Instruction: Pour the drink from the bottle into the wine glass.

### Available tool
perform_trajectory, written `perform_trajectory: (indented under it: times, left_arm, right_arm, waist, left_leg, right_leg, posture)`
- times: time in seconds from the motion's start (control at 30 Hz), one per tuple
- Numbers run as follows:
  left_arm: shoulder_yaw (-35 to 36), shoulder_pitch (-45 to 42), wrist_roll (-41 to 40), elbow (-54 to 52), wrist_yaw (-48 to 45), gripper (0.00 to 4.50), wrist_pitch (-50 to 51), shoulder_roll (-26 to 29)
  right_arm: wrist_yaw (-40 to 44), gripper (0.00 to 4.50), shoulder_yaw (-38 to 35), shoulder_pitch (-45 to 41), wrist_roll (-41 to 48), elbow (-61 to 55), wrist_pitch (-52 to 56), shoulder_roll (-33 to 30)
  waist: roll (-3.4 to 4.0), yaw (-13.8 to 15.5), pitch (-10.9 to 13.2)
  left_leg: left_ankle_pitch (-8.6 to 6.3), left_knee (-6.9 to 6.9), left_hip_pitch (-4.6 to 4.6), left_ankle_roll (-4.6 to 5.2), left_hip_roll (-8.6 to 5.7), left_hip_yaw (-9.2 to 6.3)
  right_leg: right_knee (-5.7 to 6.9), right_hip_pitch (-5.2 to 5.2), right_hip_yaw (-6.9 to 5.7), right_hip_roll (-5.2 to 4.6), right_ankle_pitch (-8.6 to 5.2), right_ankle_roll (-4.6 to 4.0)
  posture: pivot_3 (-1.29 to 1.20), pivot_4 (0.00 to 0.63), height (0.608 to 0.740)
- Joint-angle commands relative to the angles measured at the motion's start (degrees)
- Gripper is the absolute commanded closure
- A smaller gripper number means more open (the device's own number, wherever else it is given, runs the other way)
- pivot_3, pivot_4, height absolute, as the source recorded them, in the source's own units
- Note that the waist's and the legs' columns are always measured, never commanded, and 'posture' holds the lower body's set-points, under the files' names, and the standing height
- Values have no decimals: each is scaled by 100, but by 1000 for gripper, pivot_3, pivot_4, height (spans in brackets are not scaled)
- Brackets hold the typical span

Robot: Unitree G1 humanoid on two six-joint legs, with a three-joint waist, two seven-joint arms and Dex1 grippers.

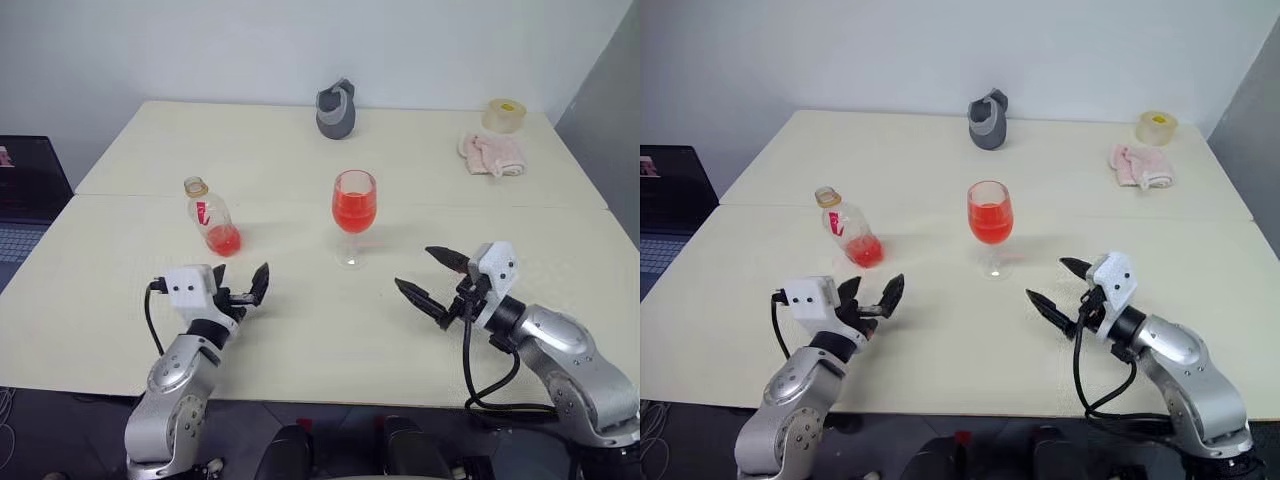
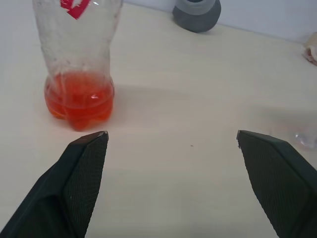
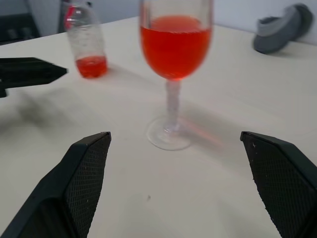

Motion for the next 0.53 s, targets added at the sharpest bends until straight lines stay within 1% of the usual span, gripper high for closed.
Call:
perform_trajectory:
  times: [0.03,0.2,0.3,0.53]
  left_arm:
    - [-264,-87,309,-400,340,33,227,-35]
    - [-470,19,645,-536,543,33,236,-69]
    - [-543,84,957,-459,610,33,189,16]
    - [-497,251,939,-365,291,33,30,55]
  right_arm:
    - [-398,0,-131,174,-216,-306,-104,143]
    - [-835,0,-57,439,-470,-530,-85,409]
    - [-1054,0,56,635,-660,-653,-76,557]
    - [-1300,0,177,920,-870,-795,-62,750]
  waist:
    - [0,0,0]
    - [1,-6,0]
    - [2,-6,-1]
    - [2,-4,-1]
  left_leg:
    - [0,0,0,0,-1,4]
    - [0,-2,1,0,4,7]
    - [0,-4,3,0,4,9]
    - [0,-5,3,-1,4,9]
  right_leg:
    - [0,0,3,1,0,0]
    - [-1,-1,4,6,0,0]
    - [-2,-1,7,6,0,0]
    - [-3,-1,6,6,0,0]
  posture:
    - [0,150,740]
    - [0,150,740]
    - [0,150,740]
    - [0,150,740]
